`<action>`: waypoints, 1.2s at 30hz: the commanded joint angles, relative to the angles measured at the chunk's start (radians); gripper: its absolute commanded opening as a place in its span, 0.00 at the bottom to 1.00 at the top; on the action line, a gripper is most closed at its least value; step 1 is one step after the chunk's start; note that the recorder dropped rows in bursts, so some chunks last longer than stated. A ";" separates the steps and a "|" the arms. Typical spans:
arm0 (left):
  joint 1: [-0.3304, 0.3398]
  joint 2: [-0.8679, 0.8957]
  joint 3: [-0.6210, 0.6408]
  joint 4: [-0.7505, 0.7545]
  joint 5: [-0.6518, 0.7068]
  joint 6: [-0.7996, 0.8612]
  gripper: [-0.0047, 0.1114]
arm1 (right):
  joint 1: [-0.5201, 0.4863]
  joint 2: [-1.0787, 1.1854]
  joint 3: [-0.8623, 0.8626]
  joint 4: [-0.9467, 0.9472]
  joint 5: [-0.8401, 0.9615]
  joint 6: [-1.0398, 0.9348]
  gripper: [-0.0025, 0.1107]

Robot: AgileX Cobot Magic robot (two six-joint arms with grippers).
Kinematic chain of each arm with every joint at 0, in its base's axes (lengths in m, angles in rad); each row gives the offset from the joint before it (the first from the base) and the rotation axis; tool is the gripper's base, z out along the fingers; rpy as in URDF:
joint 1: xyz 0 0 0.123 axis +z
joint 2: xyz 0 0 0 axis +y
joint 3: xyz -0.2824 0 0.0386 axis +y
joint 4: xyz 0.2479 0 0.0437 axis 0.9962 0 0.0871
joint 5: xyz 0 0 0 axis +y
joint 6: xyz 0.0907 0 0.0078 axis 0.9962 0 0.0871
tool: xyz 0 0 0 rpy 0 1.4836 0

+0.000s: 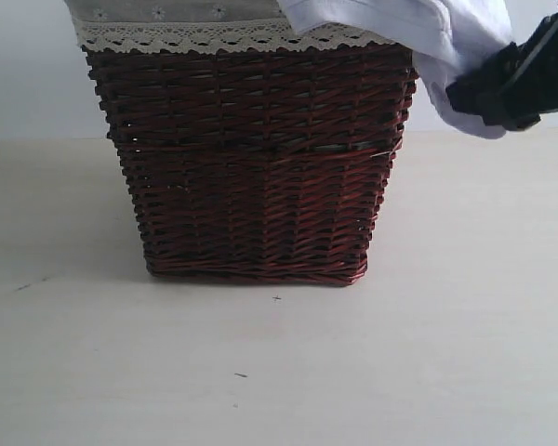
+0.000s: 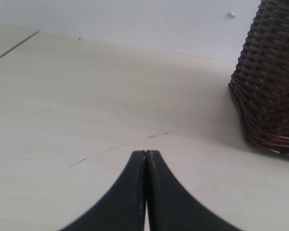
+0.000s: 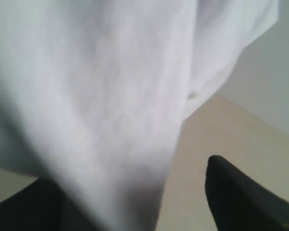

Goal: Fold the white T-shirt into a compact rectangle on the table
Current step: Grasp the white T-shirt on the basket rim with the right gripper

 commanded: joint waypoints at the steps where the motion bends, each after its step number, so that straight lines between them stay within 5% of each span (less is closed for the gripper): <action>1: -0.005 -0.005 0.000 0.005 -0.007 -0.005 0.04 | 0.001 0.004 0.005 0.037 -0.105 0.023 0.63; 5: -0.005 -0.005 0.000 0.005 -0.007 -0.005 0.04 | 0.001 0.008 0.005 0.108 -0.071 0.023 0.52; 11: -0.005 -0.005 0.000 0.005 -0.007 -0.005 0.04 | 0.001 0.004 0.005 0.233 -0.029 -0.117 0.02; 16: -0.005 -0.005 0.000 0.005 -0.007 -0.005 0.04 | 0.001 -0.014 -0.058 0.316 -0.025 -0.201 0.02; 25: -0.005 -0.005 0.000 0.005 -0.007 -0.005 0.04 | 0.001 -0.020 -0.424 0.334 -0.027 -0.136 0.02; 36: -0.005 -0.005 0.000 0.005 -0.007 -0.005 0.04 | 0.001 0.178 -1.227 0.353 -0.051 0.096 0.02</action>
